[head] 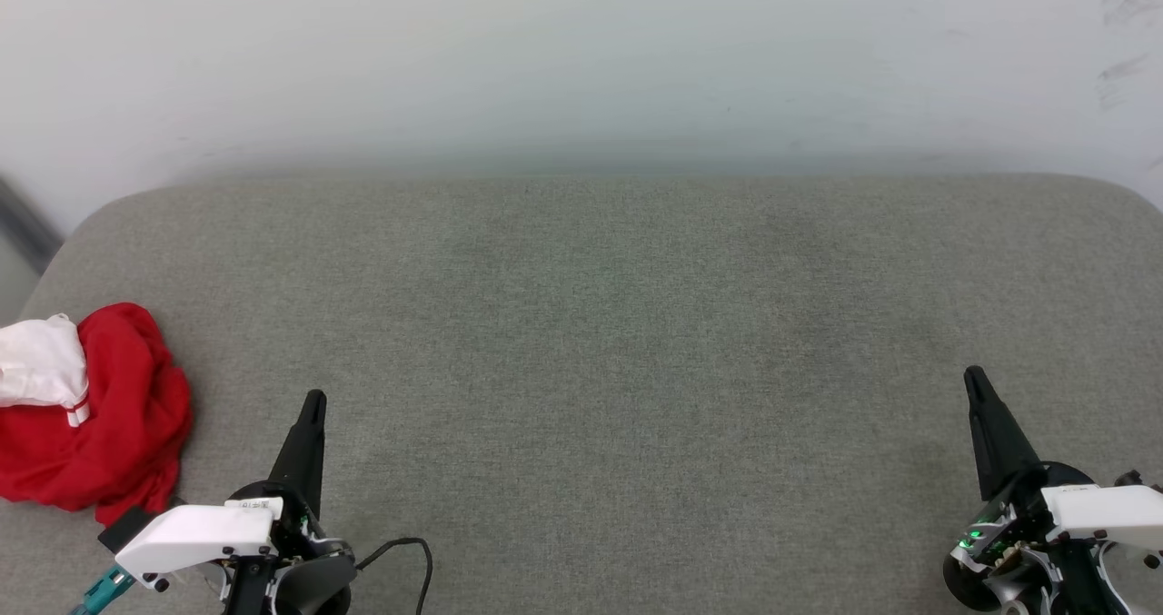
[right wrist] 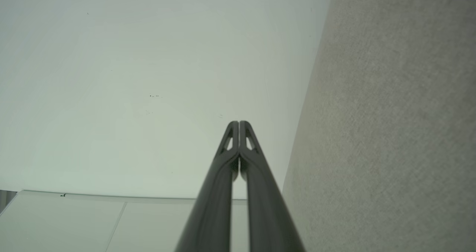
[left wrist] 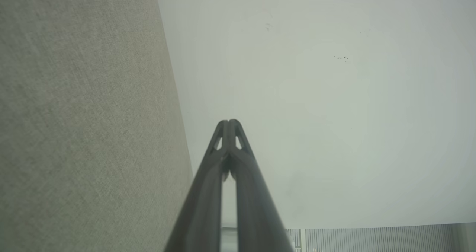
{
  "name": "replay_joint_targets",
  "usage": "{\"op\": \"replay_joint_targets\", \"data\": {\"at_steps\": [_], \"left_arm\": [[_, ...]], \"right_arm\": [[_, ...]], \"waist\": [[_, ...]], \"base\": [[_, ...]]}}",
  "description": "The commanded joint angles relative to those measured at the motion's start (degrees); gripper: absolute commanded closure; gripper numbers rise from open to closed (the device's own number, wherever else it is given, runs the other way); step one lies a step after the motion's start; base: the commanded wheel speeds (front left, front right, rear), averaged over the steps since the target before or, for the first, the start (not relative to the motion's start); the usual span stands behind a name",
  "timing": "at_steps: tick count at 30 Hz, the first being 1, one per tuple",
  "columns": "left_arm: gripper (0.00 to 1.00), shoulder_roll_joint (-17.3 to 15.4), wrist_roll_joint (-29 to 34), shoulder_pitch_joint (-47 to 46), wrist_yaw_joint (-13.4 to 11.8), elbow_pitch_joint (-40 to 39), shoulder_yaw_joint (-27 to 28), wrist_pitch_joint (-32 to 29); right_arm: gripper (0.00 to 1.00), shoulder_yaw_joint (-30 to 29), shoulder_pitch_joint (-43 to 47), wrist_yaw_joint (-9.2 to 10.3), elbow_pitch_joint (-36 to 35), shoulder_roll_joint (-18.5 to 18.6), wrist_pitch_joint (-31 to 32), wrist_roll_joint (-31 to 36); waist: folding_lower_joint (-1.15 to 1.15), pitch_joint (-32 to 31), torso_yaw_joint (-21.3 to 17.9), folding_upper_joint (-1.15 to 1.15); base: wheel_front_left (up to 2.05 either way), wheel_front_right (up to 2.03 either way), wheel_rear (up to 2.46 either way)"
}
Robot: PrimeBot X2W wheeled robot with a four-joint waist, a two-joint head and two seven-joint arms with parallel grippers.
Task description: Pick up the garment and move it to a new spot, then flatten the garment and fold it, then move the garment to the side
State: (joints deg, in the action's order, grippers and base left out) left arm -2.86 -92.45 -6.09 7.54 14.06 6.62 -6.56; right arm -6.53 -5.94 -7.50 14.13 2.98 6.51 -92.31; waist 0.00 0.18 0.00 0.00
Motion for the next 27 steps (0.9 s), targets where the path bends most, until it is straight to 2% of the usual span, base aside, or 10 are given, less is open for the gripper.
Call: {"op": "replay_joint_targets", "data": {"at_steps": [1, 13, 14, 27], "left_arm": [[1.00, 0.1, 0.1, -0.3, 0.1, 0.0, 0.1, -0.1], [1.00, 0.1, 0.1, -0.3, 0.1, 0.0, 0.1, -0.1], [0.00, 0.0, 0.0, 0.0, 0.0, 0.0, 0.0, 0.0], [0.00, 0.1, 1.4, 0.5, 0.0, -1.3, -3.7, 3.1]], "right_arm": [[1.00, 0.0, -0.6, 0.02, 0.0, -0.2, 0.0, -0.2], [1.00, 0.0, -0.6, 0.02, 0.0, -0.2, 0.0, -0.2], [0.00, 0.0, 0.0, 0.00, 0.0, 0.0, 0.0, 0.0], [0.00, 1.3, 1.5, 0.01, -1.3, 0.0, -2.8, 0.5]], "waist": [[0.00, 0.0, 0.0, 0.00], [0.00, 0.0, 0.0, 0.00], [0.00, 0.0, 0.0, 0.00], [0.00, 0.1, 0.0, 0.00]], "base": [[0.00, 0.00, 0.00], [0.00, 0.00, 0.00], [0.00, 0.00, 0.00], [0.00, 0.00, 0.00]]}}
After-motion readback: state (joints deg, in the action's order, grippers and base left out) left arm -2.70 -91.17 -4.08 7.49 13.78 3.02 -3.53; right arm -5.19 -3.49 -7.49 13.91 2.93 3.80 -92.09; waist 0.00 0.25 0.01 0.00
